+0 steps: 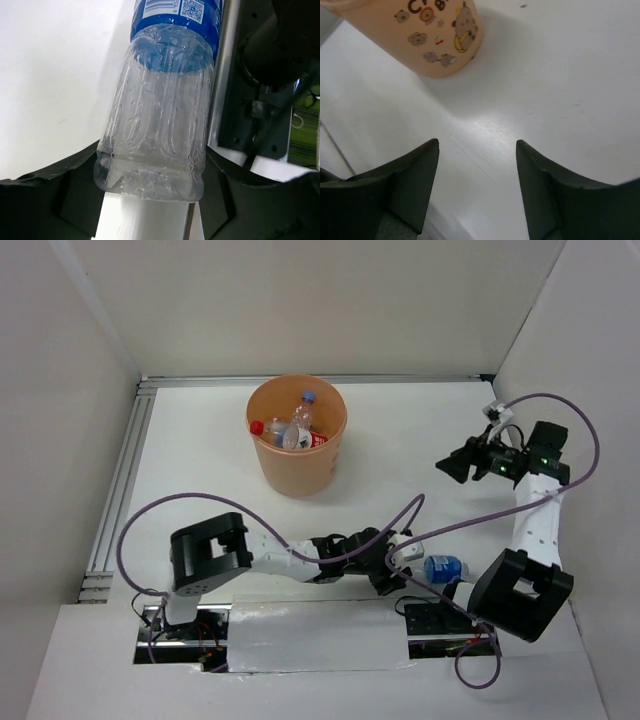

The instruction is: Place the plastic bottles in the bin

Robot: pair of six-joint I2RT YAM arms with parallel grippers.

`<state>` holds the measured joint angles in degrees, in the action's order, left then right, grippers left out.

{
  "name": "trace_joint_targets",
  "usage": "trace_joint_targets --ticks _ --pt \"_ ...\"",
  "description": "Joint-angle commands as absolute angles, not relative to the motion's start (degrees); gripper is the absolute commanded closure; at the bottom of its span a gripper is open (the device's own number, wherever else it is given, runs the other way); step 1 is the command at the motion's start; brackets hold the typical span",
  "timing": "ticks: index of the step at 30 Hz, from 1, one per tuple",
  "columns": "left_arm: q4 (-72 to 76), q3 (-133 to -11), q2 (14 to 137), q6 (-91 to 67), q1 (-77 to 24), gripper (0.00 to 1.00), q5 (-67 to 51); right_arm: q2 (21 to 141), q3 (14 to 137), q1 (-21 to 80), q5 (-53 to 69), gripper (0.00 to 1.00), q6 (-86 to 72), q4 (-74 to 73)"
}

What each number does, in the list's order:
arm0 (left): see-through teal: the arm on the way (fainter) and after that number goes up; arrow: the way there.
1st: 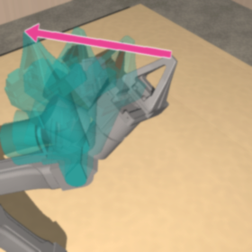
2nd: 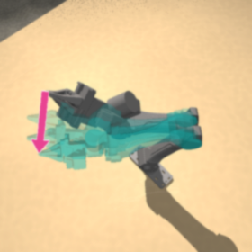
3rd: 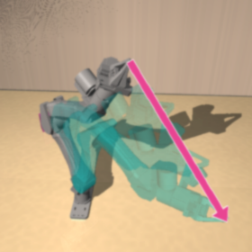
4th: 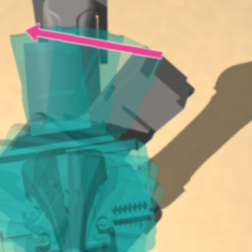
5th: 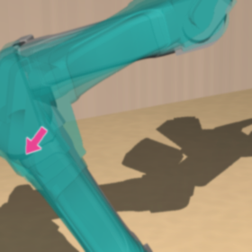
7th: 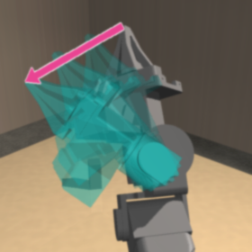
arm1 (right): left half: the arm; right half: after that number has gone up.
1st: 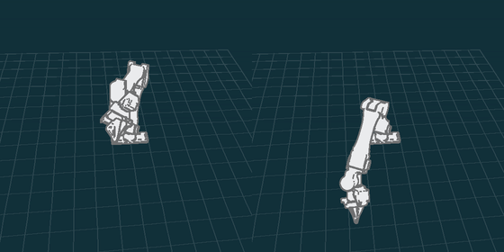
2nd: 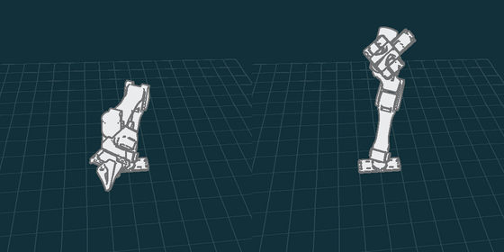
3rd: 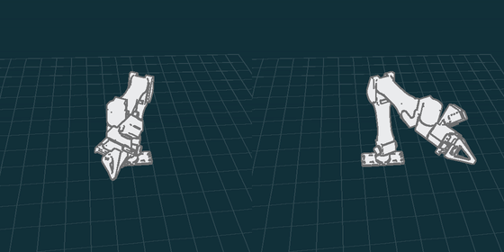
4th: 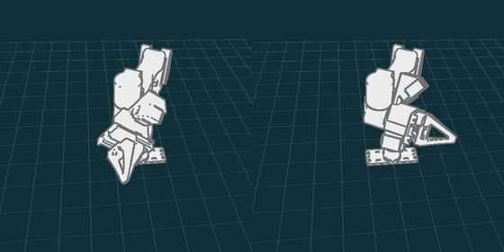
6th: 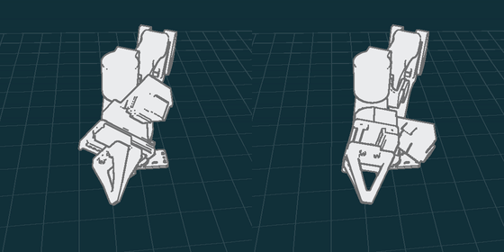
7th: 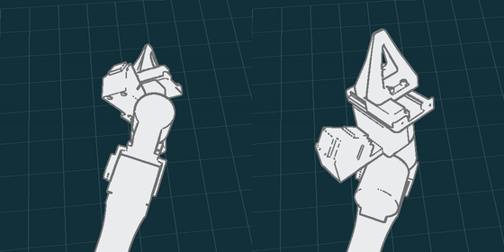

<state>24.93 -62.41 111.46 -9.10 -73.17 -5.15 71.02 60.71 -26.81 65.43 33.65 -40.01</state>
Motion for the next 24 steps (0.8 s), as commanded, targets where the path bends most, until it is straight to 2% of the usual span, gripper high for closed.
trace_joint_targets --ticks 1,2,3,4,7,9,14,15,18,19,24 --pt "22.6 -60.2 98.7 -7.7 -70.7 1.00 3.1 68.3 62.6 -34.2 71.1 0.45 34.3 -41.8" --pt "21.2 -58.0 95.9 -7.7 -69.9 1.00 5.9 68.3 62.6 -35.9 72.2 0.59 34.3 -41.8" --pt "19.6 -57.1 92.8 -7.2 -69.0 1.00 7.1 68.3 62.6 -37.4 73.3 0.79 33.8 -41.8" --pt "17.9 -56.3 86.6 -7.2 -68.1 1.00 8.4 68.8 63.2 -38.8 74.3 0.83 33.8 -41.8" --pt "11.7 -55.1 77.5 -4.5 -64.4 1.00 11.1 70.3 63.2 -42.4 76.4 0.83 36.8 -43.9" --pt "7.5 -56.7 70.7 -3.1 -62.3 1.00 12.5 71.0 63.2 -43.5 76.4 0.81 39.1 -46.3" --pt "4.3 -59.2 65.5 0.1 -56.3 1.00 19.6 72.3 61.4 -43.5 76.4 0.74 47.5 -51.4" --pt "3.4 -59.8 66.3 0.1 -53.3 1.00 22.0 72.3 60.8 -43.5 75.9 0.66 47.5 -51.4" --pt "0.7 -62.3 68.5 -0.5 -47.6 1.00 24.0 72.3 60.3 -43.5 75.2 0.51 50.2 -53.0" --pt "0.2 -62.9 70.2 -1.3 -45.6 1.00 24.9 71.6 59.8 -43.5 75.2 0.40 51.8 -54.3" --pt "-1.0 -67.8 75.5 -2.5 -41.8 1.00 28.2 69.8 57.8 -43.5 74.7 0.35 53.3 -55.5"
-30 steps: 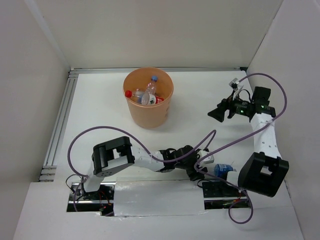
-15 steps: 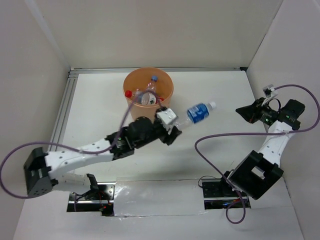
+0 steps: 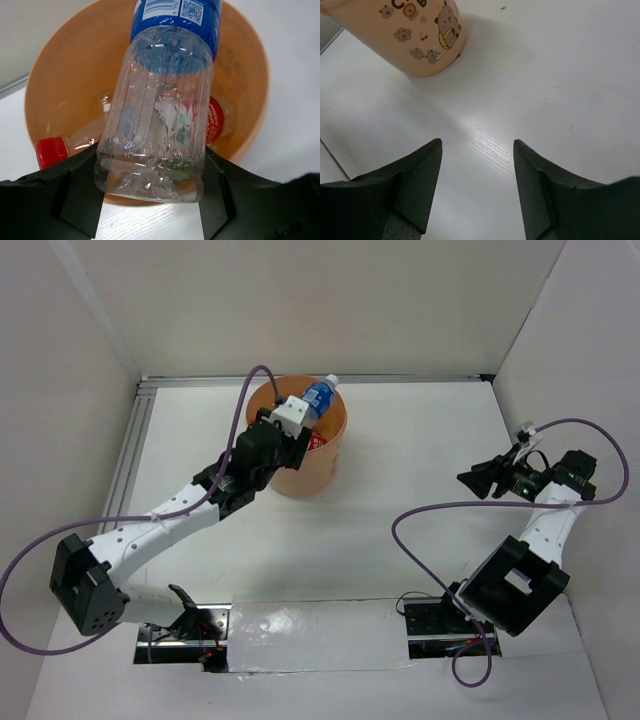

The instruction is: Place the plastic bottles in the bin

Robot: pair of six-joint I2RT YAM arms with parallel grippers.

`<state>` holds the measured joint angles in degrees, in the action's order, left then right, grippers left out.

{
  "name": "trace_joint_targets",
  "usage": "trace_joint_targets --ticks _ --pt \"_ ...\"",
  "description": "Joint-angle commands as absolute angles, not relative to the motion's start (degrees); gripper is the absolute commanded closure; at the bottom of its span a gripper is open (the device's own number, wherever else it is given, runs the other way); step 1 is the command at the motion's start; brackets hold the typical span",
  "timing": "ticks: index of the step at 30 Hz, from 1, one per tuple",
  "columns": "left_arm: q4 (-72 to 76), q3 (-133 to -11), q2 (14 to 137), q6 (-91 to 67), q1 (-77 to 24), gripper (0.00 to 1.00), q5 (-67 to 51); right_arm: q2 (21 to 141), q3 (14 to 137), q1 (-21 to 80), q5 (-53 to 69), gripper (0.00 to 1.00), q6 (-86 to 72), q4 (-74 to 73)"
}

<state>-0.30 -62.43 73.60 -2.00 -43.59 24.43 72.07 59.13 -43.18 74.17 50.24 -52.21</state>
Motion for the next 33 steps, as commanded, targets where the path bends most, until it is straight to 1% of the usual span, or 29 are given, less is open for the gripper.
trace_joint_targets --ticks 1,2,3,4,5,6,7,13,16,18,20,23,25,26,30,31,32,33 --pt "-2.4 -70.3 76.5 -2.5 -41.7 1.00 28.2 69.8 57.8 -43.5 74.7 0.34 53.9 -56.1" --pt "-3.7 -72.0 77.6 -3.1 -41.1 0.97 28.7 69.8 57.8 -43.5 74.7 0.32 53.9 -56.1" --pt "-5.2 -73.5 79.6 -3.1 -41.1 0.91 28.7 69.8 57.8 -43.5 74.7 0.27 54.6 -56.6" --pt "-6.6 -75.9 80.2 -3.1 -41.1 0.79 29.5 69.3 57.8 -43.5 74.7 0.24 54.6 -56.6" --pt "-8.5 -76.6 80.2 -3.7 -41.1 0.46 29.5 69.3 57.8 -43.5 74.2 0.19 55.1 -56.6" --pt "-8.5 -76.6 80.2 -3.7 -41.1 0.21 30.2 69.3 57.3 -43.5 74.2 0.13 55.1 -57.1" --pt "-8.5 -76.6 80.2 -3.7 -41.1 0.01 30.9 69.3 57.3 -43.5 74.2 0.00 56.2 -57.1" --pt "-8.5 -74.6 75.2 -4.2 -41.7 0.01 31.8 68.1 54.5 -43.5 72.9 0.00 56.9 -55.6" --pt "-11.1 -74.6 72.7 -4.7 -42.2 0.01 32.6 68.7 54.5 -43.5 72.4 0.00 57.5 -56.2" --pt "-12.2 -74.6 70.6 -4.7 -44.2 0.01 33.3 69.3 54.5 -43.5 71.9 0.00 57.5 -56.3" --pt "-13.6 -74.6 65.6 -5.3 -45.4 0.01 34.0 69.3 54.5 -43.5 70.2 0.00 55.4 -54.9" --pt "-15.8 -71.2 59.2 -7.7 -46.0 0.01 30.3 70.3 53.2 -43.5 65.9 0.00 52.0 -53.3" --pt "-17.1 -65.9 52.8 -7.7 -46.0 0.01 27.9 71.6 53.8 -43.5 63.7 0.00 54.3 -54.7" --pt "-17.7 -63.6 50.7 -9.0 -46.0 0.01 27.9 71.6 53.8 -43.5 63.2 0.00 52.6 -54.8" --pt "-16.4 -49.7 41.0 -17.1 -44.9 0.01 26.6 67.2 53.1 -43.5 63.2 0.00 49.4 -51.9" --pt "-15.6 -44.1 37.2 -18.8 -44.9 0.01 26.5 64.5 52.2 -43.5 61.5 0.00 46.3 -47.4" --pt "-13.8 -41.6 35.4 -21.5 -44.9 0.01 27.3 63.3 51.4 -43.5 60.0 0.00 39.4 -44.7" --pt "-12.8 -39.2 33.8 -22.4 -44.2 0.01 27.9 62.4 50.9 -43.5 58.2 0.00 35.9 -42.5"
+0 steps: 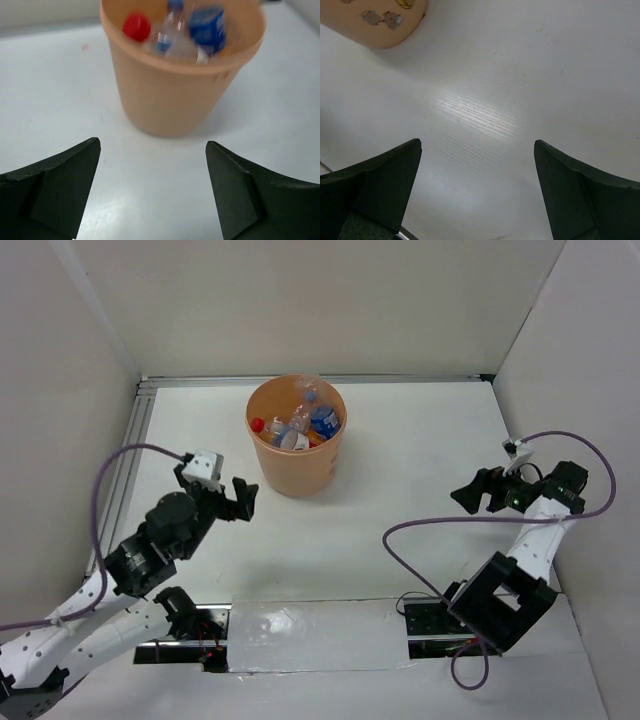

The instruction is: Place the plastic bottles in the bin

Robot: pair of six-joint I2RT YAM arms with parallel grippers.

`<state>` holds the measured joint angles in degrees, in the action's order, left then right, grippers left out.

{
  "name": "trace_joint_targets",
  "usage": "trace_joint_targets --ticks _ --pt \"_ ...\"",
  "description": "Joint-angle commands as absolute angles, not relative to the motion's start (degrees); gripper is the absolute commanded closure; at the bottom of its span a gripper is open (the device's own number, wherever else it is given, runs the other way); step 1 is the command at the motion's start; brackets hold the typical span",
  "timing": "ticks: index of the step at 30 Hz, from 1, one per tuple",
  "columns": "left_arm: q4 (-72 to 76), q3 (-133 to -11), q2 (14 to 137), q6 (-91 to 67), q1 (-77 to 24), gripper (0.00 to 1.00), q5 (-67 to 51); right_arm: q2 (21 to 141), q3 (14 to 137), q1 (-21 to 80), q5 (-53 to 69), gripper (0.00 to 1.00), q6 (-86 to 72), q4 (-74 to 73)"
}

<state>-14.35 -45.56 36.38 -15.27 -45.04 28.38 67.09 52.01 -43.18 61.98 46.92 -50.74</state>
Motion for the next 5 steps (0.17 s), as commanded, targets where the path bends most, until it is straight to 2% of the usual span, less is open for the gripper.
trace_joint_targets --ticks 1,5 --pt "-11.9 -35.7 32.2 -23.3 -43.4 0.01 27.9 61.7 50.9 -43.5 53.4 0.00 32.4 -39.2" --pt "-10.3 -32.6 29.0 -25.1 -40.3 0.01 29.3 61.2 48.5 -43.5 46.7 0.00 29.2 -34.8"
